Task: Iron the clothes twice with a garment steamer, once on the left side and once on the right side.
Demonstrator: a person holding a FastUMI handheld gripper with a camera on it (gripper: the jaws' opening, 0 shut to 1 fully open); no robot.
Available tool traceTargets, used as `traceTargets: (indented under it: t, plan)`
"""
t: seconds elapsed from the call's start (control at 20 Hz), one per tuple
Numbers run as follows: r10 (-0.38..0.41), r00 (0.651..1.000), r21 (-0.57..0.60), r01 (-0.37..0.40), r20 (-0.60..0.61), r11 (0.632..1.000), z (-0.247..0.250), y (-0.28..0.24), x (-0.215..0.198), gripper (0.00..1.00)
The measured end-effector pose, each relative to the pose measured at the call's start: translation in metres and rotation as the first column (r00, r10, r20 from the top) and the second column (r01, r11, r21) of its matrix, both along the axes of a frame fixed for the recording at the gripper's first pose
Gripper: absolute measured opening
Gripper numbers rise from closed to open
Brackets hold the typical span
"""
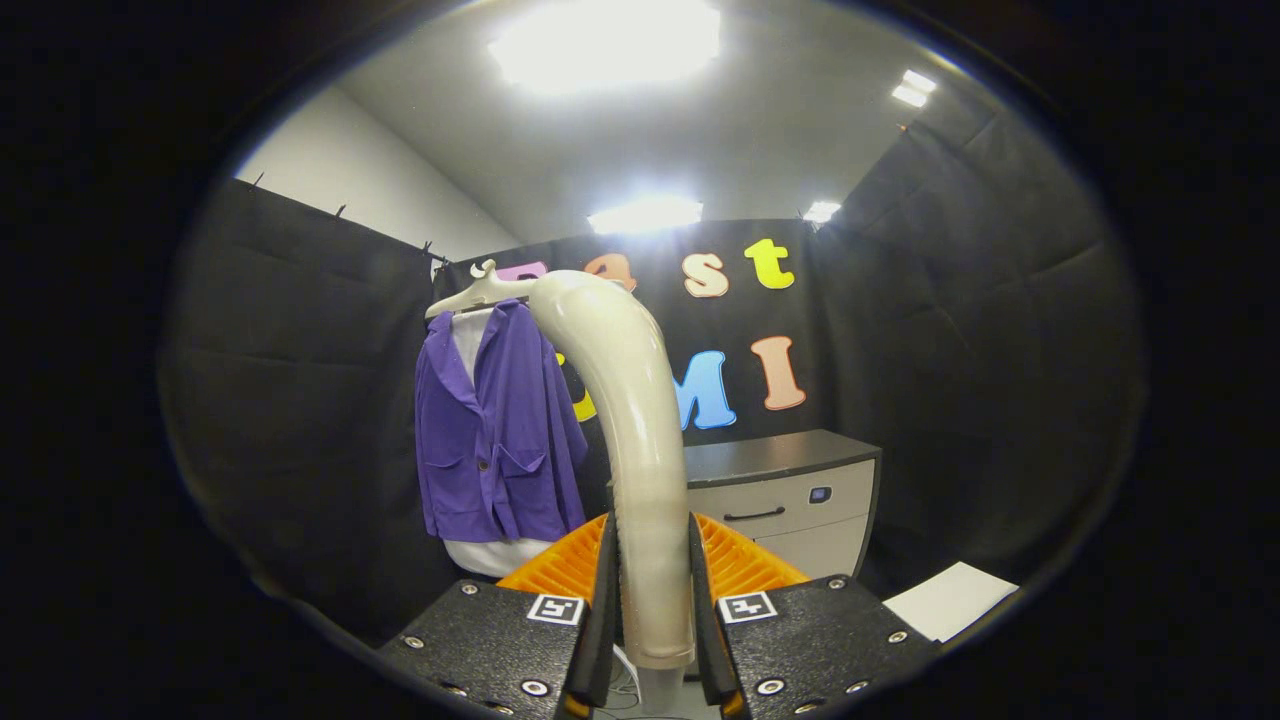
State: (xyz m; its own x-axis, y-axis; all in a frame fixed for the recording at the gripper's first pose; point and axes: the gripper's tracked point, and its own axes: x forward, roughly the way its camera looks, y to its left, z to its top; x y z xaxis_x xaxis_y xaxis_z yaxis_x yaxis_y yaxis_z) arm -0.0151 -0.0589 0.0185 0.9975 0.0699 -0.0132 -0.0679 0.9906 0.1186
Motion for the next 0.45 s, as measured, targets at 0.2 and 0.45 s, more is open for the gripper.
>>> traceTargets:
  t: [0.2, 0.45]
  plan:
    - [-0.013, 1.0, -0.006, 0.013, -0.008, 1.0, -0.0002, -0.0071, 0.003, 0.34]
    - [-0.014, 1.0, -0.001, 0.014, -0.022, 1.0, -0.0043, -0.0073, 0.01, 0.34]
